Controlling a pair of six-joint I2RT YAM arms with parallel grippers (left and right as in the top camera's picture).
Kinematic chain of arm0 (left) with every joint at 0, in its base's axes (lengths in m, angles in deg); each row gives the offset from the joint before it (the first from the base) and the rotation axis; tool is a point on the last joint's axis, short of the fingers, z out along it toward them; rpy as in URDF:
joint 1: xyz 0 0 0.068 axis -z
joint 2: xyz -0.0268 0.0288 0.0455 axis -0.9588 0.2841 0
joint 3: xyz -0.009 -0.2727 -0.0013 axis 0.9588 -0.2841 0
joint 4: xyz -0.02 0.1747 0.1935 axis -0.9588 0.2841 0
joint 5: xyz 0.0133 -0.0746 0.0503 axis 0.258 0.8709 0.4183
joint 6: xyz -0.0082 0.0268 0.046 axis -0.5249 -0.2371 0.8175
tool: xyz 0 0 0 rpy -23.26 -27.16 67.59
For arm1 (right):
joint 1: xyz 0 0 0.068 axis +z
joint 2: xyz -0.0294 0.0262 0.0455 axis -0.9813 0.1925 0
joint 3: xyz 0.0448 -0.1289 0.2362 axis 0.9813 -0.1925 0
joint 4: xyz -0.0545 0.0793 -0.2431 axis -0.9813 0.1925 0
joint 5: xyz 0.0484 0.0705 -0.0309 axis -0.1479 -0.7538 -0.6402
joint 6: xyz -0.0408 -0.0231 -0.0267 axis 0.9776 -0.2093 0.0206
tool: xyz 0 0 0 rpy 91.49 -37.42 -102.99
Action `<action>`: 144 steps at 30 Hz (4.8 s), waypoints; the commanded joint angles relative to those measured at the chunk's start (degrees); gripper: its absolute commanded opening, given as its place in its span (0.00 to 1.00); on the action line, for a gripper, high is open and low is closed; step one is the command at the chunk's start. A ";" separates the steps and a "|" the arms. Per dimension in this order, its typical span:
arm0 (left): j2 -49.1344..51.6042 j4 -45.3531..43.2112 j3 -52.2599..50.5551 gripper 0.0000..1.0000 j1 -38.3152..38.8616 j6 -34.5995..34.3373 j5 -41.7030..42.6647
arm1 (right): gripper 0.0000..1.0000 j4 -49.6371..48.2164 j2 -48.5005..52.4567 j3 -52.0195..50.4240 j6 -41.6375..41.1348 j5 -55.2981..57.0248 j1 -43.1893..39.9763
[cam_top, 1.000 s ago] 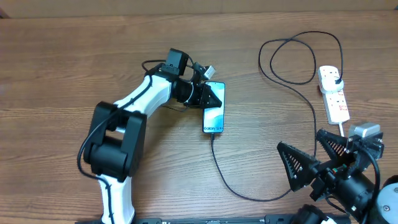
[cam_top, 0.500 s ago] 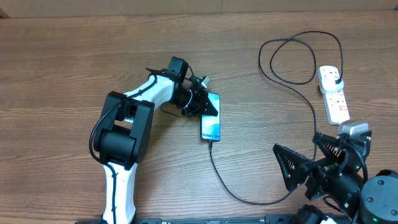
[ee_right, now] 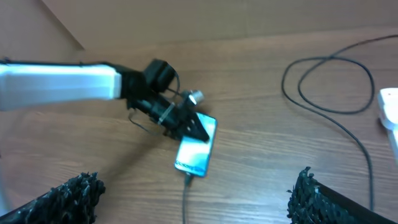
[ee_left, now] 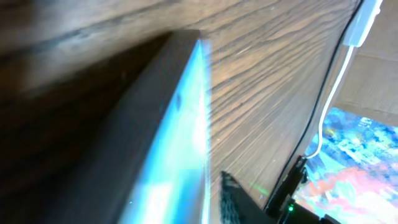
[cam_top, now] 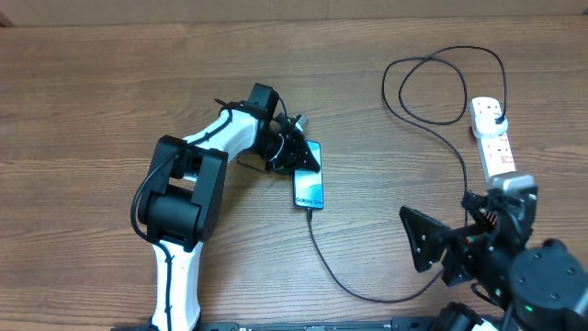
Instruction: Plug charger to phone and switch on socket
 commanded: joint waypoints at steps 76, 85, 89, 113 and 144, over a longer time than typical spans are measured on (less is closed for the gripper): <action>-41.55 18.45 0.09 1.00 -1.99 -4.13 -46.66 | 0.04 4.42 23.39 0.00 -20.37 5.51 -2.19; -68.04 33.94 0.09 1.00 -2.03 -13.07 -64.78 | 0.04 5.38 30.29 0.00 -19.06 5.01 -34.93; -73.81 35.71 0.09 1.00 -2.03 -13.00 -67.41 | 0.04 -0.76 31.26 0.00 -13.40 2.03 -49.55; -75.01 39.69 0.02 1.00 -2.05 -13.00 -69.13 | 0.04 -17.44 65.31 11.93 -1.57 -24.59 -77.55; -94.71 40.33 0.02 1.00 -9.55 -13.03 -69.13 | 0.04 -22.56 76.89 11.93 -1.16 -25.46 -76.89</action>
